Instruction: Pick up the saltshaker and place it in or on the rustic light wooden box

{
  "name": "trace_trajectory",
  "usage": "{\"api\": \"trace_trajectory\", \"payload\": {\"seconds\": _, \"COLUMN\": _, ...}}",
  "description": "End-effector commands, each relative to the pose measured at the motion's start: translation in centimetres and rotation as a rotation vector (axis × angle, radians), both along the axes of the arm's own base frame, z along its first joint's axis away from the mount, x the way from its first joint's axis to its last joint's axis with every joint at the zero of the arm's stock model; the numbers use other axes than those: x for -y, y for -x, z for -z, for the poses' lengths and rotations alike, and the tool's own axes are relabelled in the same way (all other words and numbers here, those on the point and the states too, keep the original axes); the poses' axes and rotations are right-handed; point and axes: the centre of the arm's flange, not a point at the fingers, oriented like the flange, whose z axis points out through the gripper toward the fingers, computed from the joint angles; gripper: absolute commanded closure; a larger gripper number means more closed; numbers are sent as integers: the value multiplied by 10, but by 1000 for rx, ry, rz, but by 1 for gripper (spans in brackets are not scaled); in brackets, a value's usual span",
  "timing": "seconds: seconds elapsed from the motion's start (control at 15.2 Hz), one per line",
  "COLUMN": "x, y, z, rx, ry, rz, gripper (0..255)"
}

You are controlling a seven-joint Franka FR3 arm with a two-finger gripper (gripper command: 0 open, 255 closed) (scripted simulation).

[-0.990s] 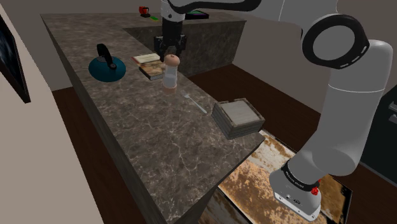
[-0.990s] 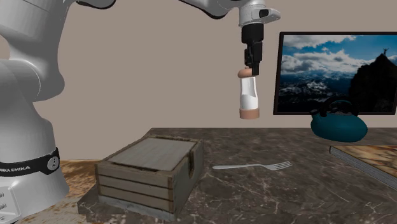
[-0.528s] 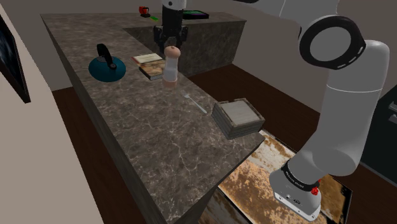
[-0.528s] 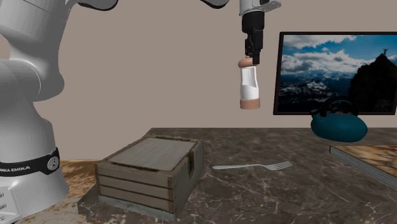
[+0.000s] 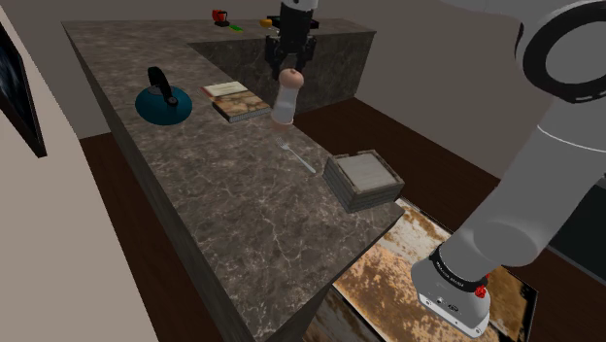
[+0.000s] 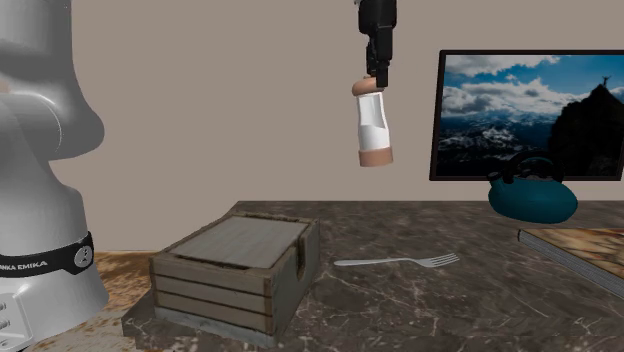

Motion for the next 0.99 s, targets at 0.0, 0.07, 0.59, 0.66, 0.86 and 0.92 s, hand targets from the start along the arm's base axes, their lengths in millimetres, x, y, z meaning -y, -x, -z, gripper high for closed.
{"api": "trace_trajectory", "payload": {"seconds": 0.0, "x": 16, "y": 22, "z": -5, "rx": 0, "ry": 0, "rz": 0, "gripper": 255}}
{"api": "trace_trajectory", "payload": {"seconds": 0.07, "x": 24, "y": 32, "z": -8, "rx": 0, "ry": 0, "rz": 0, "gripper": 255}}
{"api": "trace_trajectory", "payload": {"seconds": 0.59, "x": 87, "y": 114, "z": -28, "rx": 0, "ry": 0, "rz": 0, "gripper": 255}}
{"api": "trace_trajectory", "payload": {"seconds": 0.66, "x": 95, "y": 124, "z": -30, "rx": 0, "ry": 0, "rz": 0, "gripper": 255}}
{"api": "trace_trajectory", "payload": {"seconds": 0.86, "x": 118, "y": 155, "z": -38, "rx": 0, "ry": 0, "rz": 0, "gripper": 255}}
{"api": "trace_trajectory", "payload": {"seconds": 0.92, "x": 126, "y": 165, "z": -40, "rx": 0, "ry": 0, "rz": 0, "gripper": 255}}
